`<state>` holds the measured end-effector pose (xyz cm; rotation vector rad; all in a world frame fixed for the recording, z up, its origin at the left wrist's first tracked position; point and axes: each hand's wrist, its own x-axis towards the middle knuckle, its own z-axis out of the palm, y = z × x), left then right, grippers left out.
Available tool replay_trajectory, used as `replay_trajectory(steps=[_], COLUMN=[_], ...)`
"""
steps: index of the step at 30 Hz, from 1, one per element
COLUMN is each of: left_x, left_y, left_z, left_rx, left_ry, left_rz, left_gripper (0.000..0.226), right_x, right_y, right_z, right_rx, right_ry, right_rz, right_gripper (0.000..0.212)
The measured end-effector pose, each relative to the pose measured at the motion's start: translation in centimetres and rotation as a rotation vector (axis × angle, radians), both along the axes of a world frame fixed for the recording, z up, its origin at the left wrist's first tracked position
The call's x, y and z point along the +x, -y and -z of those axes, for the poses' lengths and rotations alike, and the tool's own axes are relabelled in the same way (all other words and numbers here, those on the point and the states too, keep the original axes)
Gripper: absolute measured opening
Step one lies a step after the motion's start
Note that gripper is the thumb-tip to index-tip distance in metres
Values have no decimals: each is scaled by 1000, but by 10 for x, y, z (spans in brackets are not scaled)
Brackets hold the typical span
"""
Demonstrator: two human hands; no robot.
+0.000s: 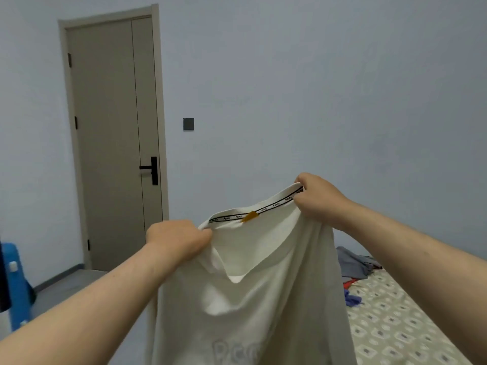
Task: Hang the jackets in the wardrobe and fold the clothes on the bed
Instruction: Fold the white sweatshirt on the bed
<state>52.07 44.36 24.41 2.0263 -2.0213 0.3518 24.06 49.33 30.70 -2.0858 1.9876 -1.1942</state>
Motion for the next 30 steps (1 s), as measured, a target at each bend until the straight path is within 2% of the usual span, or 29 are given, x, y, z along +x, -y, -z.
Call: replay_trajectory(steps=[2,5,7,9,11,14,16,19,21,23,26,28,30], left_x=[-5,2,12,24,33,33,30,35,45,53,54,52,50], left_y=[6,17,24,31,33,32,29,10,-3,-9,-15,-20,-25], left_z=[-3,-11,-17,-27,-39,-53,-61,-73,-81,-87,-93,-95,-96], left_rx=[82,116,72,14,36,93,108,184,355,486,399,288,231], left_ry=[-123,-263,-504,-770,-945,-1137,-1250,-1239,-1234,-1255,-1225,-1099,-1052], left_rz=[20,108,156,153,141,191,246,345,463,568,566,555,555], left_gripper=[27,14,16,17,10,9,10,11,20,20,17,22,25], right_x=[-3,-13,-23,-33,-38,-40,-42,-50,-57,-64,-72,-74,-76], right_y=[1,0,-3,-6,-6,-3,-2,-6,-12,-19,-28,-35,-44], right_z=[-2,-7,-11,-15,-17,-19,-20,-17,-16,-19,-27,-32,-36], right_rx=[-5,13,38,89,121,103,124,182,218,319,419,404,378], right_ry=[-19,-129,-246,-281,-190,126,238,322,394,507,516,508,461], right_rz=[-3,21,70,109,58,-55,-14,-4,-64,-185,-356,-388,-407], right_gripper=[23,23,21,20,22,25,23,20,18,26,28,43,38])
